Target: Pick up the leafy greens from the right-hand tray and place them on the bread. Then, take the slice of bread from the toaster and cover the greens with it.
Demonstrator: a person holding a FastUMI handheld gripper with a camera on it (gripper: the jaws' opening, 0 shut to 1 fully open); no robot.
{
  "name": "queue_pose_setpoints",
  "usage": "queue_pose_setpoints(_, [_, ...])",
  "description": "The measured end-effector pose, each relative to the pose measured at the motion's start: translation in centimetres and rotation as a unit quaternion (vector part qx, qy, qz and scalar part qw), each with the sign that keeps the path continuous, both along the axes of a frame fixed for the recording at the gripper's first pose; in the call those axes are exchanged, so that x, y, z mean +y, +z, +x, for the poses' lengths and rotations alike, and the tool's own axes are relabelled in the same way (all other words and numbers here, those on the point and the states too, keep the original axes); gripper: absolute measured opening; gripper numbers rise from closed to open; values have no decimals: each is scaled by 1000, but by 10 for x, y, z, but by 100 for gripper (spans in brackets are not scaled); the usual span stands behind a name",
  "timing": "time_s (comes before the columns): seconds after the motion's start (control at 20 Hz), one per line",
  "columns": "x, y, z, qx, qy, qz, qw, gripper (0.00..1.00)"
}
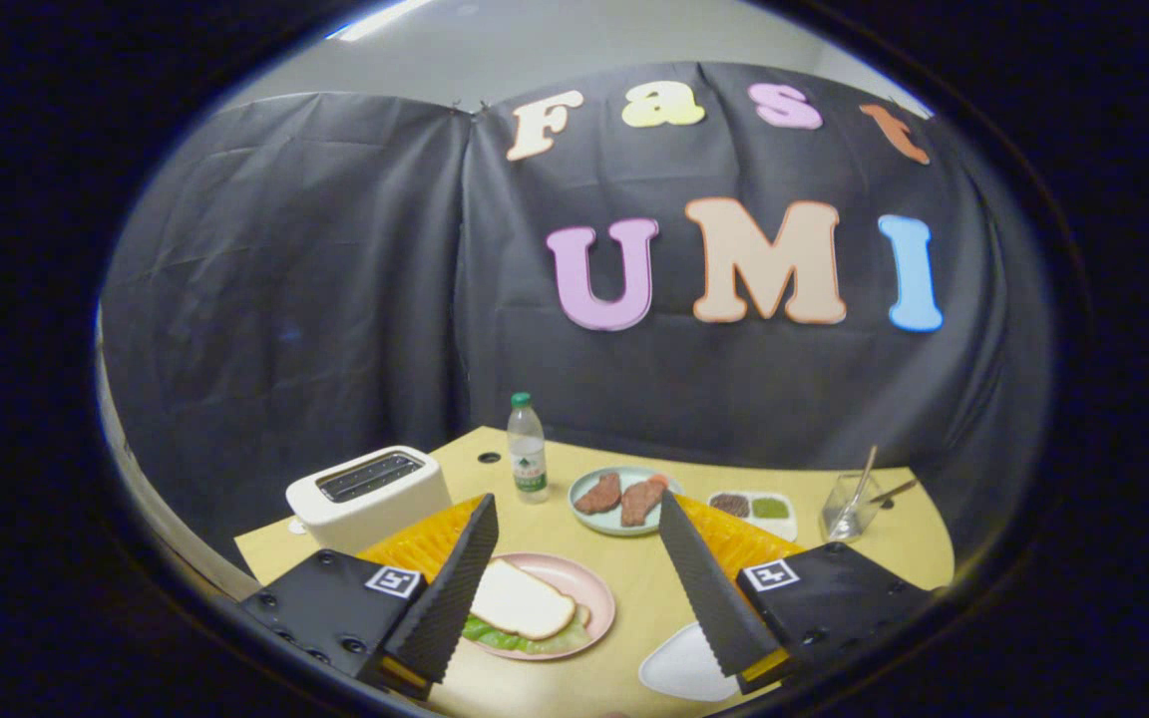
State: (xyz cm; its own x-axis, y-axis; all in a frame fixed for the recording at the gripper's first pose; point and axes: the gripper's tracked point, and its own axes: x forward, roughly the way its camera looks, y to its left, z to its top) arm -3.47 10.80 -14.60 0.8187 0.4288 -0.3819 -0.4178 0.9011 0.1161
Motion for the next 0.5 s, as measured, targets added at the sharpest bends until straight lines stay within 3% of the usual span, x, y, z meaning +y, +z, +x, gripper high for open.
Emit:
queue_pose_setpoints(0.15, [4,17,-3,-43,7,-5,999,100])
queue_pose_setpoints(0.5, [11,25,-3,-57,6,-8,998,100])
